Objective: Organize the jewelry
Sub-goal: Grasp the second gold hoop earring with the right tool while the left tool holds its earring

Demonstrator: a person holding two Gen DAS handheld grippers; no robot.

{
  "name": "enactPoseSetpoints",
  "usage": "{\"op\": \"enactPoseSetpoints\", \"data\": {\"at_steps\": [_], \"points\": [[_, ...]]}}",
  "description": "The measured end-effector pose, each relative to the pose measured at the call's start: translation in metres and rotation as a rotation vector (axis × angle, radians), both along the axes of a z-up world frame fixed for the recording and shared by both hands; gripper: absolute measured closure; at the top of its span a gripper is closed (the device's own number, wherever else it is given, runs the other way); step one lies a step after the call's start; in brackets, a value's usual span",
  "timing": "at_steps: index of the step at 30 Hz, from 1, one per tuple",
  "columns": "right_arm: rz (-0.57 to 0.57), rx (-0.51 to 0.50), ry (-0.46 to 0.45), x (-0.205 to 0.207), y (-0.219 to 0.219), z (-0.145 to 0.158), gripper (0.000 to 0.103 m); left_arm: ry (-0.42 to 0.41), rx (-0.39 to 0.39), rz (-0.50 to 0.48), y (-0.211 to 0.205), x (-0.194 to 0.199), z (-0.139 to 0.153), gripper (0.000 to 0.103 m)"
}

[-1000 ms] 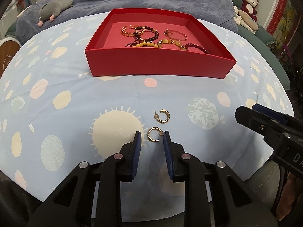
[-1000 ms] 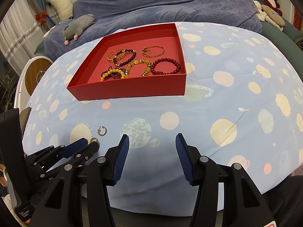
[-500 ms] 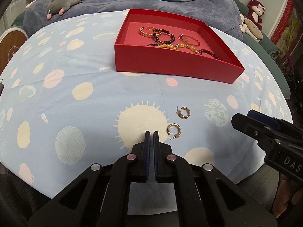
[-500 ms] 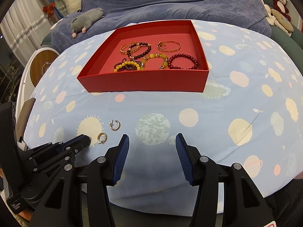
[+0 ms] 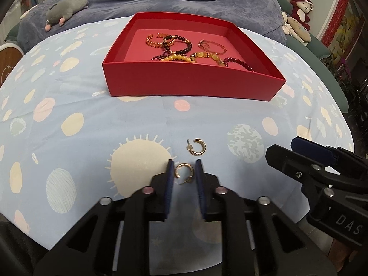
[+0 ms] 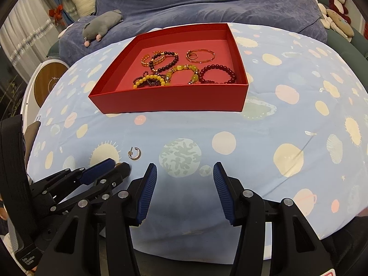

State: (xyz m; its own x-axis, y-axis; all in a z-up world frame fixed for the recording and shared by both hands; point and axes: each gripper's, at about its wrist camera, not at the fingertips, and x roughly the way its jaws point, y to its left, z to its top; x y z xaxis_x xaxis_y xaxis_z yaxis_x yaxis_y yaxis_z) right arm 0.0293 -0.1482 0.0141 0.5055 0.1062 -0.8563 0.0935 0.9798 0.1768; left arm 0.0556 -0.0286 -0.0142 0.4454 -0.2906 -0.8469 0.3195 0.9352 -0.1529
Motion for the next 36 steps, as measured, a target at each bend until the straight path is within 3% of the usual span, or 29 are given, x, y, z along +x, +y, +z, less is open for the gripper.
{"op": "enactPoseSetpoints", "data": {"at_steps": [15,23,30,36], "points": [[0.111,0.008,0.014,0.025,0.043,-0.013,0.055,-0.008,0.006,0.103,0.045,-0.004,0.003,0.087],[0.147,-0.004,0.026,0.041,0.06,-0.02,0.064,0.0,-0.01,0.115,0.051,-0.002,0.0,0.087],[0.166,-0.022,0.044,0.047,0.067,-0.029,0.079,-0.005,-0.017,0.113,0.052,-0.002,0.0,0.087],[0.19,-0.066,0.027,0.046,0.072,-0.03,0.08,-0.007,-0.023,0.114,0.052,-0.002,0.0,0.087]]}}
